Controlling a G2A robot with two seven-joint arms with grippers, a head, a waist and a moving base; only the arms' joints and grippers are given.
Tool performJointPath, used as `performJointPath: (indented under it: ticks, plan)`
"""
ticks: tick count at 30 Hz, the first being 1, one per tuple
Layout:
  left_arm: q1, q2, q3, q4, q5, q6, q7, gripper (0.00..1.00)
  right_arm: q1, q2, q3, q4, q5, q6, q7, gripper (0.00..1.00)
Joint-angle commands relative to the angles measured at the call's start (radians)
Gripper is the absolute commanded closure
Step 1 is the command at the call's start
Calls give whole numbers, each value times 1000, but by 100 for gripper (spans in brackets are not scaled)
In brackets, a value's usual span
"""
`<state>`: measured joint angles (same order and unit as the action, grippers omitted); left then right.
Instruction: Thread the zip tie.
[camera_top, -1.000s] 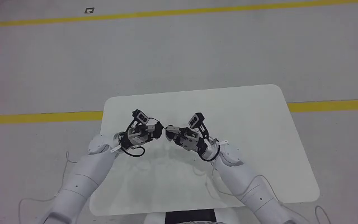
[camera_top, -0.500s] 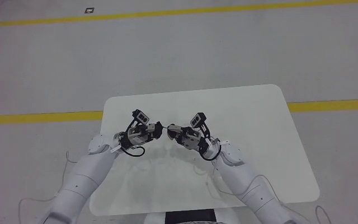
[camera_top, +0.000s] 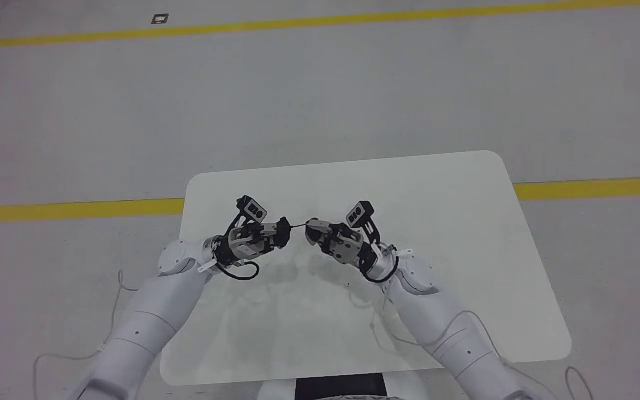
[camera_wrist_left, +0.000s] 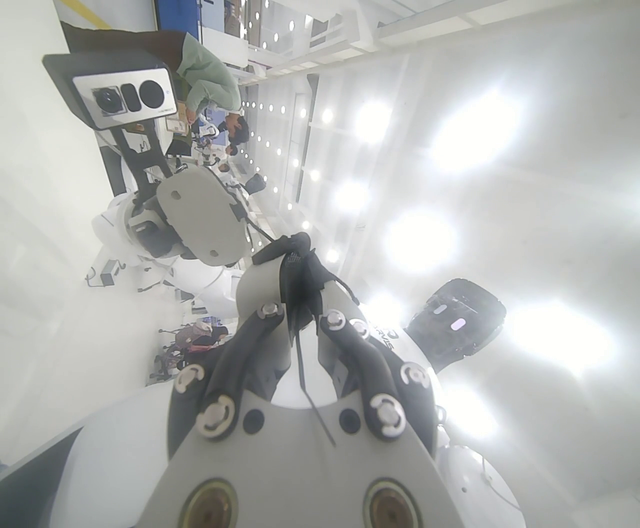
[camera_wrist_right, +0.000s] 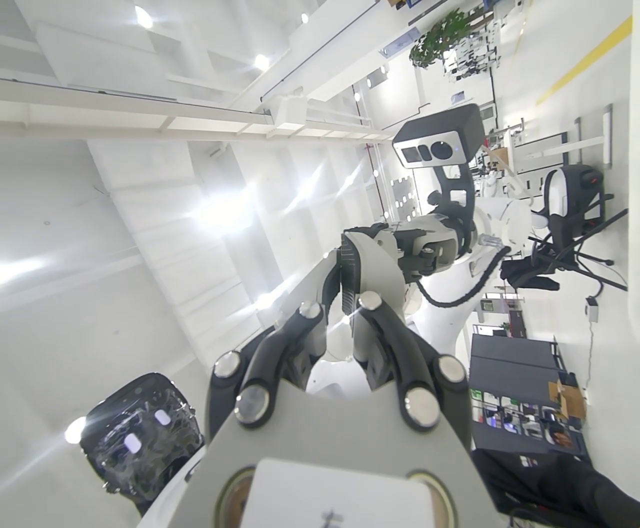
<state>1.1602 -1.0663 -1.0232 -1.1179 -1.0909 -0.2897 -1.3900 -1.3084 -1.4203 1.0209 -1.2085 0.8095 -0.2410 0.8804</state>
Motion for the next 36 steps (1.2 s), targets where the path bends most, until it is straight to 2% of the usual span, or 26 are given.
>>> performJointPath:
  ticks: [1, 36]
  plan:
    - [0, 0, 0, 0, 0, 0, 0, 100, 2, 0, -1, 6, 2, 1, -1, 100]
    - [0, 0, 0, 0, 0, 0, 0, 100, 35, -12, -15, 86, 22, 9, -3, 100]
